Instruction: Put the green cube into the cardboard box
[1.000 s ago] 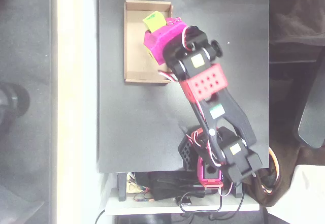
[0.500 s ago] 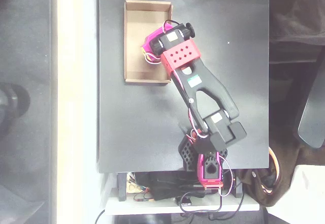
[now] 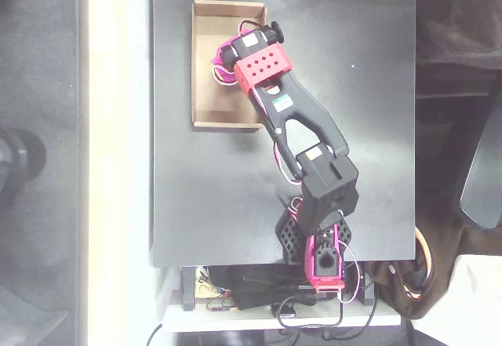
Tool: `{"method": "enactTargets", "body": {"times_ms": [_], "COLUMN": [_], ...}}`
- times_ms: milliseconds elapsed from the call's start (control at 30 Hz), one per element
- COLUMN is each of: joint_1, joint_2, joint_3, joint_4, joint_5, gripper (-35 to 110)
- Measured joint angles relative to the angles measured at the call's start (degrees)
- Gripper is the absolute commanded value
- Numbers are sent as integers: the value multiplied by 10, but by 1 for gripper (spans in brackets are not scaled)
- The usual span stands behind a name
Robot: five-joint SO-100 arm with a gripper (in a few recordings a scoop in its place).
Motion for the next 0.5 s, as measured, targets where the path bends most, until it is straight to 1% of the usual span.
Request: {"method": "enactTargets", "body": {"times_ms": [200,267,500], "joint_1": [0,0,0], "joint_2": [-5,-5,-5], "joint_3": [-1,-1,-1], "joint_4": [0,0,0], "joint_5": [0,0,0], "gripper": [5,8,31]}}
